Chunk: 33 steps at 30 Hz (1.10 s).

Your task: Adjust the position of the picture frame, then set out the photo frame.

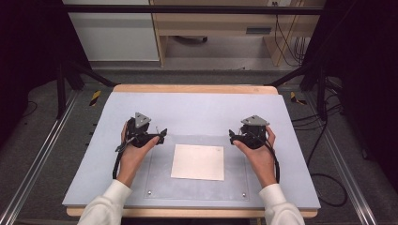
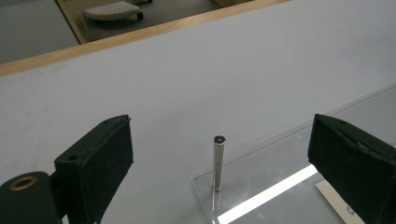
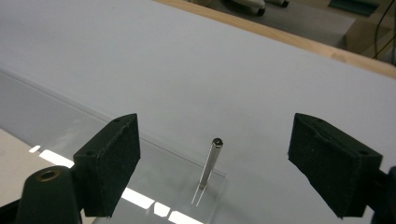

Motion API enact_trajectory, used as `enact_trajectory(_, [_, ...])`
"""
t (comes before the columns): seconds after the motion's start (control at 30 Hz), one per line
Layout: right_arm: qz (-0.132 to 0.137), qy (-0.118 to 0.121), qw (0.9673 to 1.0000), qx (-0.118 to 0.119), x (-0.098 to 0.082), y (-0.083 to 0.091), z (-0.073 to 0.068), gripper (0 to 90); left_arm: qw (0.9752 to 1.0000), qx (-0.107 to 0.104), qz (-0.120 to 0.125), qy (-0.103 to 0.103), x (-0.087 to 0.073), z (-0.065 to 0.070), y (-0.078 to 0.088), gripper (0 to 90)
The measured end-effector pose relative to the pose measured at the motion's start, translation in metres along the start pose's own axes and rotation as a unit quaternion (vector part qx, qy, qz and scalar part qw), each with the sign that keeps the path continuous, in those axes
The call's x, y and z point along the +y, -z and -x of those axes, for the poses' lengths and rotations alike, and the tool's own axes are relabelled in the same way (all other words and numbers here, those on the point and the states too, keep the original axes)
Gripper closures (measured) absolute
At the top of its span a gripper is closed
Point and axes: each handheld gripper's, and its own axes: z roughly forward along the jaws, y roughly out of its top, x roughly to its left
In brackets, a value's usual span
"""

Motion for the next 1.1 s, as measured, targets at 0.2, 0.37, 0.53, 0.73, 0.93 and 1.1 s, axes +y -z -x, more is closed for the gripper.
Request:
enact_trajectory(0.2, [0.001, 0.016, 0.9998, -0.008, -0.001, 0.001, -0.001, 34.0, 1.0000, 0.001, 0.001, -0.004, 0.001, 0.003, -0.001, 12.6])
enact_trajectory(0.37, [-0.001, 0.017, 0.9996, -0.021, -0.005, -0.001, -0.001, 44.1, 0.9997, 0.001, -0.014, -0.021, 0.001, 0.005, -0.004, 22.9])
enact_trajectory(0.53, [0.003, 0.023, 0.9993, -0.030, -0.010, -0.002, -0.002, 55.3, 0.9997, 0.005, -0.004, -0.026, 0.000, 0.006, -0.002, 36.2])
enact_trajectory(0.73, [0.003, 0.023, 0.9996, -0.019, -0.011, -0.006, -0.002, 70.4, 0.9997, 0.020, 0.002, -0.014, -0.002, 0.009, -0.005, 49.6])
enact_trajectory(0.93, [-0.001, 0.024, 0.9996, -0.013, -0.012, -0.010, -0.004, 79.0, 0.9993, 0.019, -0.007, -0.030, -0.006, 0.010, -0.007, 58.6])
enact_trajectory(1.1, [-0.003, 0.017, 0.9998, -0.012, -0.012, -0.010, -0.003, 83.0, 0.9997, 0.023, 0.000, 0.004, -0.010, 0.013, -0.011, 65.2])
